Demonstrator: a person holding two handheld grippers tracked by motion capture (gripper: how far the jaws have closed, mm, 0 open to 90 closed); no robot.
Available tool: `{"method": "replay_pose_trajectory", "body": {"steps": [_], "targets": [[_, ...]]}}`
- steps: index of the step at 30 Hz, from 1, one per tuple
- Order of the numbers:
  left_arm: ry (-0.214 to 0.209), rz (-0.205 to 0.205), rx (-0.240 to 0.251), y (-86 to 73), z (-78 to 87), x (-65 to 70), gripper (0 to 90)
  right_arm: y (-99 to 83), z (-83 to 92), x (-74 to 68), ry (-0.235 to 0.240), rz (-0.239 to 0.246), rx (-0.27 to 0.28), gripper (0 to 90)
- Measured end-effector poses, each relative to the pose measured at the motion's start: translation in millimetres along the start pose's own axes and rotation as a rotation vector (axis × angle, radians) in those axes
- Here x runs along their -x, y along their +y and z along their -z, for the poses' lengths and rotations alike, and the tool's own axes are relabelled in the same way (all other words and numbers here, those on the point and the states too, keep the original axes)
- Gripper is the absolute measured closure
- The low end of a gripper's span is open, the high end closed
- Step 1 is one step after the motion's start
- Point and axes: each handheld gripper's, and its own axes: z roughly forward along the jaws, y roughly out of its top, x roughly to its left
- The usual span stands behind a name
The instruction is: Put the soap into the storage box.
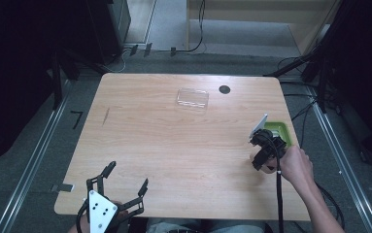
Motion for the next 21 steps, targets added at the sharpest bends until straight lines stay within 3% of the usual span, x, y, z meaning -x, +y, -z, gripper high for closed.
{"method": "replay_pose_trajectory", "body": {"steps": [21], "targets": [[0.0, -0.001, 0.0, 0.0, -0.2, 0.0, 9.9, -5.8, 7.5, 22.3, -0.006, -0.059, 0.014, 33.7]]}}
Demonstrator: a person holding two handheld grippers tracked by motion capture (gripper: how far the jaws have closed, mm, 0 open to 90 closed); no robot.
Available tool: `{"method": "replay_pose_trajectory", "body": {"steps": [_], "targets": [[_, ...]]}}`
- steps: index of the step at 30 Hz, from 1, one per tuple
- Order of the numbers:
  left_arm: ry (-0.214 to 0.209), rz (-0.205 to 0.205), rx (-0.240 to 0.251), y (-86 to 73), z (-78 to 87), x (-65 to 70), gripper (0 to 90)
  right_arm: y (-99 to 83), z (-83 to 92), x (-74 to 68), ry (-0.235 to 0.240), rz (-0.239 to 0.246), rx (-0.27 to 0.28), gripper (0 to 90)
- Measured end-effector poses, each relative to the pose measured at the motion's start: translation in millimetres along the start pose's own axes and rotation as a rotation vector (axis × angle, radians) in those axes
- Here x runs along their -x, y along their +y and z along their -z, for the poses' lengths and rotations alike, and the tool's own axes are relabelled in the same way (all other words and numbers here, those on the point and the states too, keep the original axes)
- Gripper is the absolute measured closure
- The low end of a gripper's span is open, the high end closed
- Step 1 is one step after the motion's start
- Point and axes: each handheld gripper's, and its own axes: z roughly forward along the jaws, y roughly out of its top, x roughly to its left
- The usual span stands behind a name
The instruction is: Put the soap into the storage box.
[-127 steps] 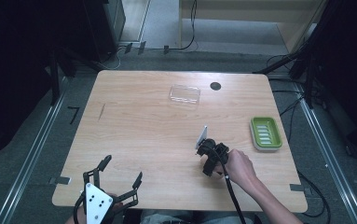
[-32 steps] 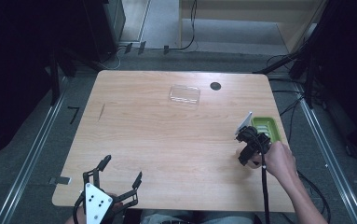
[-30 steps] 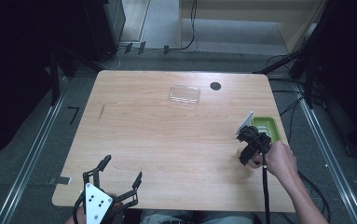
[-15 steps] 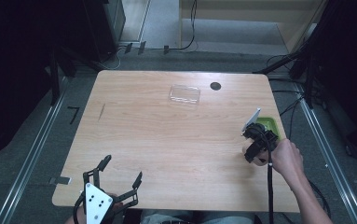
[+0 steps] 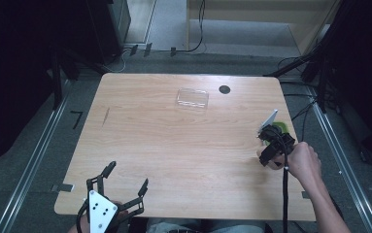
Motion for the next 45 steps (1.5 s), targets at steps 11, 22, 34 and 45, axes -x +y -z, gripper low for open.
{"method": "replay_pose_trajectory", "body": {"steps": [11, 22, 34, 45], "targets": [[-0.002, -0.001, 0.002, 0.1, -0.2, 0.6, 9.9, -1.5, 4.5, 13.5, -0.004, -0.043, 0.012, 33.7], [-0.004, -0.002, 0.004, 0.0, -0.7, 0.9, 9.9, 1.1, 7.0, 27.2, -0.006, -0.084, 0.021, 33.7], [-0.006, -0.007, 0.001, 0.1, -1.3, 1.0, 9.9, 9.0, 8.8, 42.4, 0.006, -0.118, 0.025, 33.7], [-0.006, -0.007, 0.001, 0.0, -1.5, 1.0, 9.9, 19.4, 6.0, 57.3, 0.027, -0.167, 0.039, 33.7]]}}
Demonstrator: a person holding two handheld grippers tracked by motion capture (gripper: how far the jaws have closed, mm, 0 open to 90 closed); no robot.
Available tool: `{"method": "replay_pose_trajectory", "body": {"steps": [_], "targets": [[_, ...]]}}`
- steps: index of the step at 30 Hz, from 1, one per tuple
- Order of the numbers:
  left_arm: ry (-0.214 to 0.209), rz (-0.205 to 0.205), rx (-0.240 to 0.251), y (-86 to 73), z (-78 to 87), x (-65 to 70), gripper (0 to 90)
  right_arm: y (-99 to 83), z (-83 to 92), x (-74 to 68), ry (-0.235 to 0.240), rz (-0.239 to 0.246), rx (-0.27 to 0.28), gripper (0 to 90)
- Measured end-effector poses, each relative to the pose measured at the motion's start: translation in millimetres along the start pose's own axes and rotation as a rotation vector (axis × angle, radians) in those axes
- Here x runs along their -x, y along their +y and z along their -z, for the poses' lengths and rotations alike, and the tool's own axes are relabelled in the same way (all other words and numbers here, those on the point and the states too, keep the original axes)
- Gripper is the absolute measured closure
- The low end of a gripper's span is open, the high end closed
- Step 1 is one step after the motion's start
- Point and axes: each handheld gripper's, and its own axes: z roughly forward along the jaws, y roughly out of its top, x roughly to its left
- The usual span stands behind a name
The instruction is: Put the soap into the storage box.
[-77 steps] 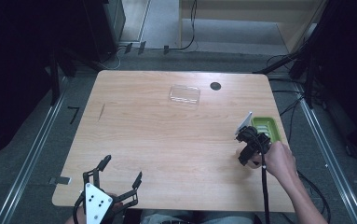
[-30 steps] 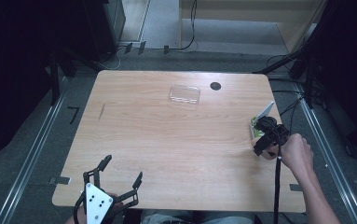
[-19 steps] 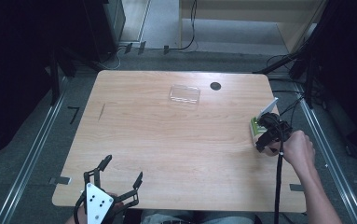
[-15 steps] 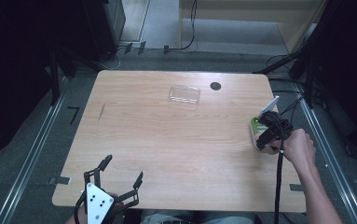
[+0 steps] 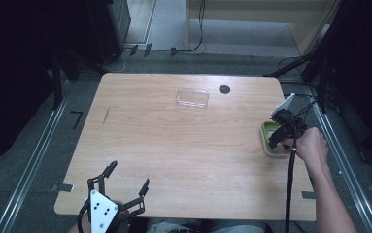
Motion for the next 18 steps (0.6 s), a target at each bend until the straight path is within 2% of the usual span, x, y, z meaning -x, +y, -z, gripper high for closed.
{"method": "replay_pose_trajectory", "body": {"steps": [18], "targets": [[0.0, 0.0, -0.005, -0.1, -0.3, -0.2, 9.9, 15.6, -5.3, 17.0, 0.014, -0.083, 0.033, 33.7]]}}
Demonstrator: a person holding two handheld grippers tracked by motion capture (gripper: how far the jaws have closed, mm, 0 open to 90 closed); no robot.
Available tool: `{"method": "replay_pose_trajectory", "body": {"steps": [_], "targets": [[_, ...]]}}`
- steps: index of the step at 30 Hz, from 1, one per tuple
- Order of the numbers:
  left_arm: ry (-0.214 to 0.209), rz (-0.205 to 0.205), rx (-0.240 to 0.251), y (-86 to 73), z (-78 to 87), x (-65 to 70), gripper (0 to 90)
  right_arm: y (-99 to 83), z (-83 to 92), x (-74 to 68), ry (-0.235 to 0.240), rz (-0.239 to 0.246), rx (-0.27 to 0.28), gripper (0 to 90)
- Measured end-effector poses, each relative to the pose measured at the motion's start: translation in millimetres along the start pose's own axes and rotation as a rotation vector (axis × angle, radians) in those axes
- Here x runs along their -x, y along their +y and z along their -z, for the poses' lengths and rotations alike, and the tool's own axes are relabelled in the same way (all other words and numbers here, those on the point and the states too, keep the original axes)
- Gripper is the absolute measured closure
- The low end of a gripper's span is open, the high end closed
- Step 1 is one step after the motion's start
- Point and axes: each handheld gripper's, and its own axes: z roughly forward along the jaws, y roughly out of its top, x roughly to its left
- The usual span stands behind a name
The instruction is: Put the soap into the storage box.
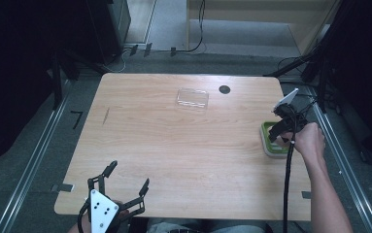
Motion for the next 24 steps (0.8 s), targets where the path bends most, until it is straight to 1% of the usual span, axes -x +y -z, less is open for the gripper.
{"method": "replay_pose_trajectory", "body": {"steps": [1, 5, 9, 10, 12, 14, 15, 17, 19, 22, 24], "targets": [[0.0, -0.001, 0.0, 0.0, -0.1, 0.1, 9.9, 0.3, -0.6, 1.5, 0.0, -0.006, 0.01, 33.7], [0.0, -0.001, -0.001, 0.1, -0.2, 0.1, 9.9, 1.8, -2.4, 5.4, 0.004, -0.035, 0.02, 33.8], [-0.001, -0.001, -0.002, 0.1, -0.3, 0.2, 9.9, 3.1, -4.6, 8.3, 0.009, -0.042, 0.027, 33.7], [-0.001, -0.001, -0.002, 0.1, -0.4, 0.2, 9.9, 3.7, -4.8, 8.8, 0.013, -0.054, 0.027, 33.8], [-0.001, 0.001, -0.002, 0.0, -0.4, 0.2, 9.9, 4.7, -5.0, 10.5, 0.019, -0.061, 0.031, 33.8], [-0.002, 0.002, 0.0, -0.1, -0.6, 0.0, 9.9, 5.6, -5.8, 9.9, 0.016, -0.067, 0.033, 33.7], [-0.002, 0.001, -0.002, 0.0, -0.5, 0.0, 9.9, 5.8, -6.4, 9.9, 0.016, -0.062, 0.035, 33.8], [-0.002, 0.001, -0.003, 0.0, -0.4, 0.1, 9.9, 6.8, -6.9, 10.0, 0.013, -0.075, 0.034, 33.8], [-0.002, 0.0, -0.002, 0.0, -0.4, 0.0, 9.9, 7.8, -8.9, 11.9, 0.012, -0.083, 0.036, 33.8], [-0.002, 0.004, 0.0, -0.1, -0.6, -0.1, 9.9, 10.1, -14.2, 13.2, 0.027, -0.1, 0.032, 33.7], [-0.003, 0.003, -0.001, -0.2, -0.7, 0.0, 9.9, 11.1, -16.3, 14.0, 0.027, -0.104, 0.04, 33.7]]}}
